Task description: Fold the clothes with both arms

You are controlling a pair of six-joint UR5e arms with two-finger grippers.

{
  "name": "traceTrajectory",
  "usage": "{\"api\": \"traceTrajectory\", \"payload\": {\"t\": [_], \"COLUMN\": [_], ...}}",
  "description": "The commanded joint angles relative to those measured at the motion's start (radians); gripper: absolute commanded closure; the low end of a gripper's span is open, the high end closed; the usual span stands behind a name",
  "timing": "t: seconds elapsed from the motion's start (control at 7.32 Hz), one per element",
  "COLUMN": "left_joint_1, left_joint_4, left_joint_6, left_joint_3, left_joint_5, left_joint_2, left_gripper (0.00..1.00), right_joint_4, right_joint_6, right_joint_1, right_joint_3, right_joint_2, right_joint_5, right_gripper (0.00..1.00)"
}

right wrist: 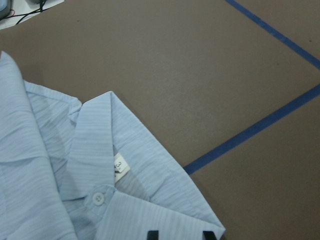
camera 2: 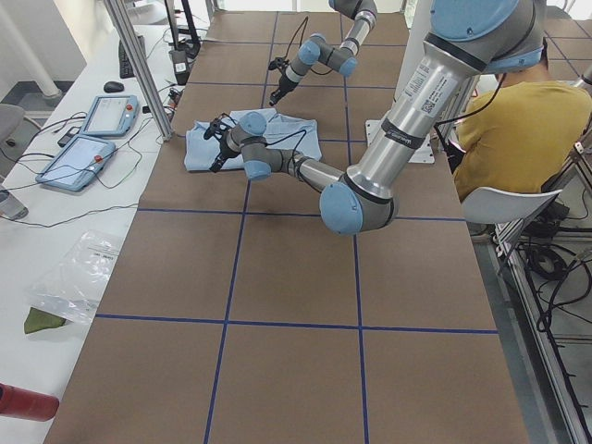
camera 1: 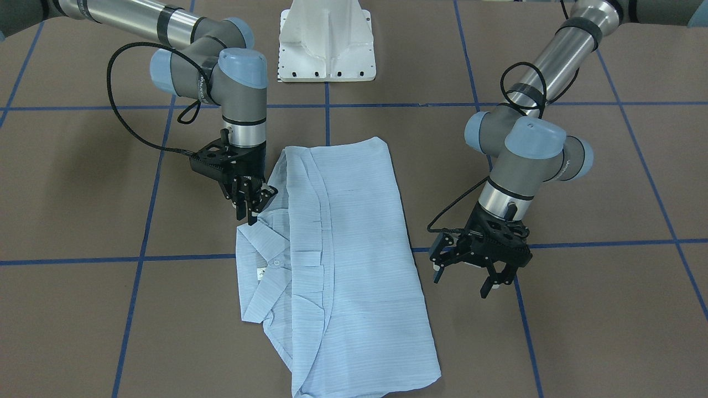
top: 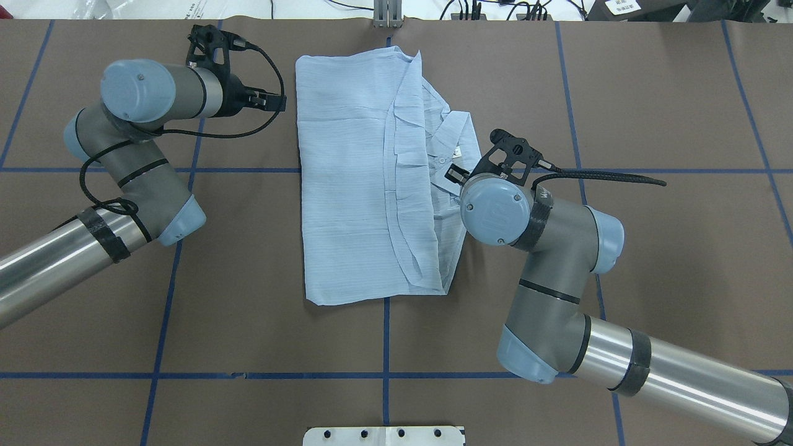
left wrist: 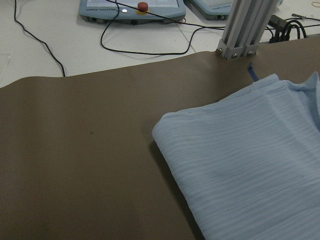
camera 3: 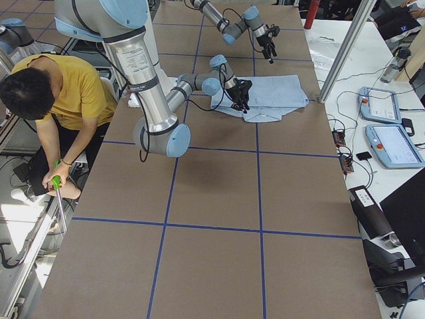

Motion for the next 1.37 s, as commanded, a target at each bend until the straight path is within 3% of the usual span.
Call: {"api": "traceTrajectory", "payload": {"t": [0.0,0.27,0.41,0.68,0.82,1.23], "left_joint_1": [0.000,-0.001,-0.012,-0.017,-0.018,-0.018], "left_joint_4": [0.000,-0.002,-0.005,-0.006,-0.006,-0.006], "left_joint_6": [0.010,0.089,0.143,0.141,0.135,0.130], "left_joint_3": [-0.009,-0.049,-0.058,-0.103,-0.112,-0.127], "left_joint_5": [-0.004,-0.016,-0.081,-0.096,-0.096,-0.094], "left_joint_2": [0.012,0.055,0.084,0.127,0.132,0.147], "left_gripper": [0.00,0.00,0.00,0.00,0.00,0.00], "right_joint_4": [-0.182,-0.292,-0.294,-0.320,-0.397,-0.443], "right_joint_6": [-0.215,-0.279,-0.425,-0.573,-0.618,-0.629], "right_joint_1": [-0.001,-0.010,-0.013,-0.027,-0.033,-0.073], "right_joint_3": [-0.001,-0.028,-0.098,-0.307,-0.393,-0.461], "right_joint_2": [0.123,0.214,0.276,0.416,0.498,0.533], "right_joint_5": [0.029,0.032,0.052,0.119,0.152,0.178], "right_gripper": [0.00,0.00,0.00,0.00,0.00,0.01]}}
